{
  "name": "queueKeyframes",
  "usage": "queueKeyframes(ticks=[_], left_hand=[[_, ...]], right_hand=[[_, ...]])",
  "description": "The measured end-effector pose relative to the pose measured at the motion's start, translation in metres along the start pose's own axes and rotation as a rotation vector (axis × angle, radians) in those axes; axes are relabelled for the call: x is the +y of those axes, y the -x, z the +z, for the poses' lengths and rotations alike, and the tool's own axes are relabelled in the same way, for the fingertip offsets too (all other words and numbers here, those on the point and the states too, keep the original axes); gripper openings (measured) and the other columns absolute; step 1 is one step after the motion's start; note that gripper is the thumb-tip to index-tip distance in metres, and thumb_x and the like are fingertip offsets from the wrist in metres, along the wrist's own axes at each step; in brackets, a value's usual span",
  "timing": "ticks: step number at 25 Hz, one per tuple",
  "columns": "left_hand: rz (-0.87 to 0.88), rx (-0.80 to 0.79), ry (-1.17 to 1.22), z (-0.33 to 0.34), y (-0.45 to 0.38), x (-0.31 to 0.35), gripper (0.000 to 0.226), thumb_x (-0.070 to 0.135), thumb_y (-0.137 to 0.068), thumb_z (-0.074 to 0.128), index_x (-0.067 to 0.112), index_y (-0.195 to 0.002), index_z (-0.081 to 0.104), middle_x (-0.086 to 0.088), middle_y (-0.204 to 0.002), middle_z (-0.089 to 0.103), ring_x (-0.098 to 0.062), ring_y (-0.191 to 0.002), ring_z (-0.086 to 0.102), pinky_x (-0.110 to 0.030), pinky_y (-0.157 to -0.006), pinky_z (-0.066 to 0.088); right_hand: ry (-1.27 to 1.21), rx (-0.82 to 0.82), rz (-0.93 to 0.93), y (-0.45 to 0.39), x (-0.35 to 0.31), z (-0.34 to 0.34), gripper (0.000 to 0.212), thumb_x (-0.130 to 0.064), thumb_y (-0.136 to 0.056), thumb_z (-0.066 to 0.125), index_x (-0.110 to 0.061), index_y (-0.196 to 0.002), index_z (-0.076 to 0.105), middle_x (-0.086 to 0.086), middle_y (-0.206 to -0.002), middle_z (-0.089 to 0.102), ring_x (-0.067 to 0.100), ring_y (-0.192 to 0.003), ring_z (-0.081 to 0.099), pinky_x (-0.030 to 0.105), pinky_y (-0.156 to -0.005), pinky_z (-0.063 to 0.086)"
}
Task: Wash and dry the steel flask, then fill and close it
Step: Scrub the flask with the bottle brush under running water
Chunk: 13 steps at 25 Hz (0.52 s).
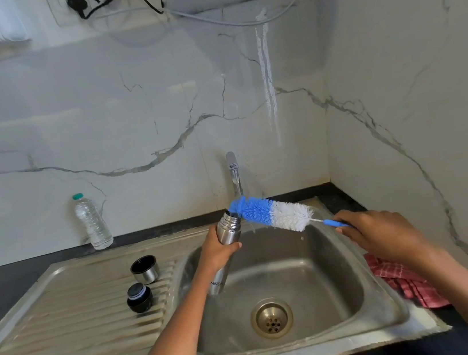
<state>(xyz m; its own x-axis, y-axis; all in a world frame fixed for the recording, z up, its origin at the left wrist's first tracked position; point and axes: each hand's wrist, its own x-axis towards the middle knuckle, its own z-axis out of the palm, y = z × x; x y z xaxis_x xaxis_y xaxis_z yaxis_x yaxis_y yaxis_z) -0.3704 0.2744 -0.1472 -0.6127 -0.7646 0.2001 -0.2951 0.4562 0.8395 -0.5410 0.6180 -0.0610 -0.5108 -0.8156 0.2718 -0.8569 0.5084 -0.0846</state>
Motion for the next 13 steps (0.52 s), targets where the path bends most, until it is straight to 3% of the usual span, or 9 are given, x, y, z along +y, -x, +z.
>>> queueKeyframes(ticks=[7,13], left_hand=[[0.053,-0.067,-0.058,-0.018,0.015,-0.011,0.073,0.016,-0.073,0.088,0.025,-0.133,0.048,0.003,-0.121,0.063,-0.017,-0.104,0.064,-0.030,-0.082,0.049],[0.054,-0.063,-0.077,-0.016,0.019,-0.018,0.076,0.019,-0.072,0.089,0.023,-0.136,0.048,0.004,-0.124,0.062,-0.019,-0.108,0.064,-0.038,-0.093,0.053]], right_hand=[[0.258,0.066,-0.250,-0.042,0.011,-0.046,0.037,-0.054,-0.104,0.035,-0.049,-0.137,0.051,-0.017,-0.126,0.063,0.017,-0.107,0.064,0.031,-0.075,0.045],[0.467,0.088,-0.431,-0.071,0.011,-0.079,0.036,-0.045,-0.107,0.039,-0.042,-0.139,0.054,-0.012,-0.107,0.060,0.015,-0.084,0.055,0.029,-0.061,0.031]])
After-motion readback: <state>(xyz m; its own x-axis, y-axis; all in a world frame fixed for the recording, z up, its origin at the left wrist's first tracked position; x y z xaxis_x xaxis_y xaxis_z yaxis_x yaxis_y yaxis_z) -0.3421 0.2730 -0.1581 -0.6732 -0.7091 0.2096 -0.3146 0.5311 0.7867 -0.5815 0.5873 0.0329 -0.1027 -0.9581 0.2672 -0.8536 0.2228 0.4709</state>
